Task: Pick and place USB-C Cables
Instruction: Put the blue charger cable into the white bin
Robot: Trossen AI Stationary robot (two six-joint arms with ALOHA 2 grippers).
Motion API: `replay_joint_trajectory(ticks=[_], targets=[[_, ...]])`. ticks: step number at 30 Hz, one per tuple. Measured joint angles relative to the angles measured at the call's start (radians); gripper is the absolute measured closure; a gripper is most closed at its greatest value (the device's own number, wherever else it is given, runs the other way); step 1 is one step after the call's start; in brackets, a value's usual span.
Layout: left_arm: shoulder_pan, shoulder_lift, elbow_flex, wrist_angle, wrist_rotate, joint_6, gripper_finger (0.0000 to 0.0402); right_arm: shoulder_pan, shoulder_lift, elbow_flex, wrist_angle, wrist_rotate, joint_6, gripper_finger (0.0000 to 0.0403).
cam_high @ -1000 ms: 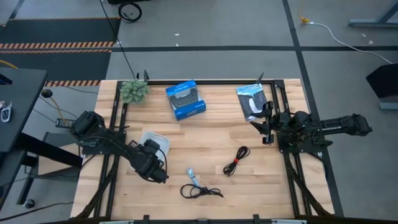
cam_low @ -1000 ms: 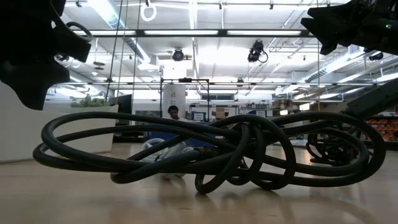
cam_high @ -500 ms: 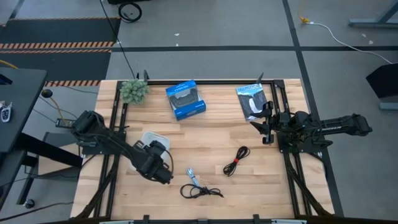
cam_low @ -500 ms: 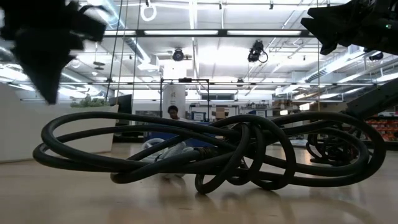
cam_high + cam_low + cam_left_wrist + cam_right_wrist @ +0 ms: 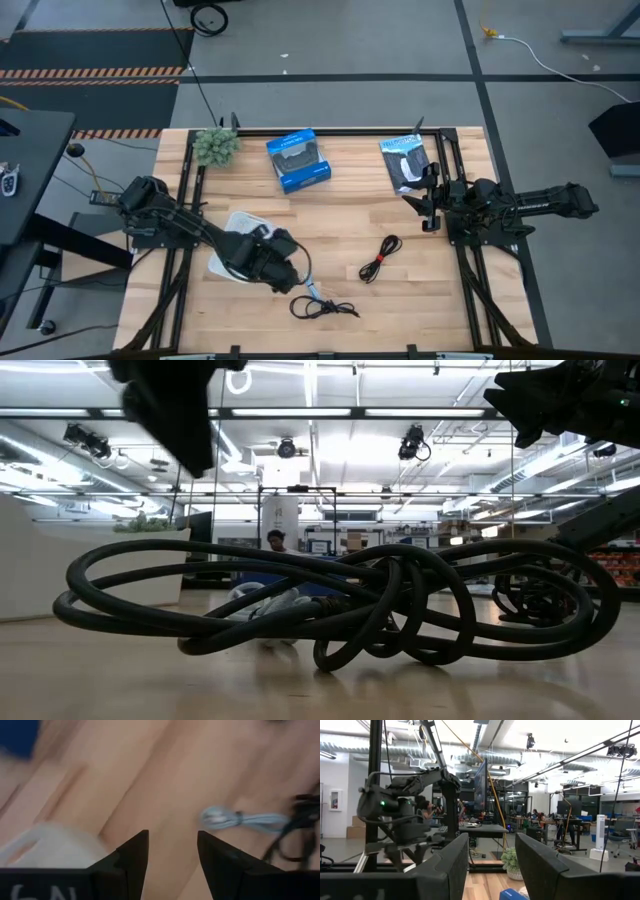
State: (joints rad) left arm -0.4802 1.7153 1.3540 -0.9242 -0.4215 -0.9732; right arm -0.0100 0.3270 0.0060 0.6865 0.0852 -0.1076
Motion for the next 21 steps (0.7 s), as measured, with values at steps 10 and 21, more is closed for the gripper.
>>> replay_joint_trajectory(ticks=[10, 21], targets=[[0.018, 0.000, 0.000, 0.328, 0.007, 0.356, 0.0225, 0.000, 0.000, 0.000, 0.000, 0.000, 0.000, 0.0234], [0.018, 0.010, 0.000, 0.572, 0.058, 0.513, 0.0225, 0.000, 0.000, 0.000, 0.000, 0.000, 0.000, 0.0234]])
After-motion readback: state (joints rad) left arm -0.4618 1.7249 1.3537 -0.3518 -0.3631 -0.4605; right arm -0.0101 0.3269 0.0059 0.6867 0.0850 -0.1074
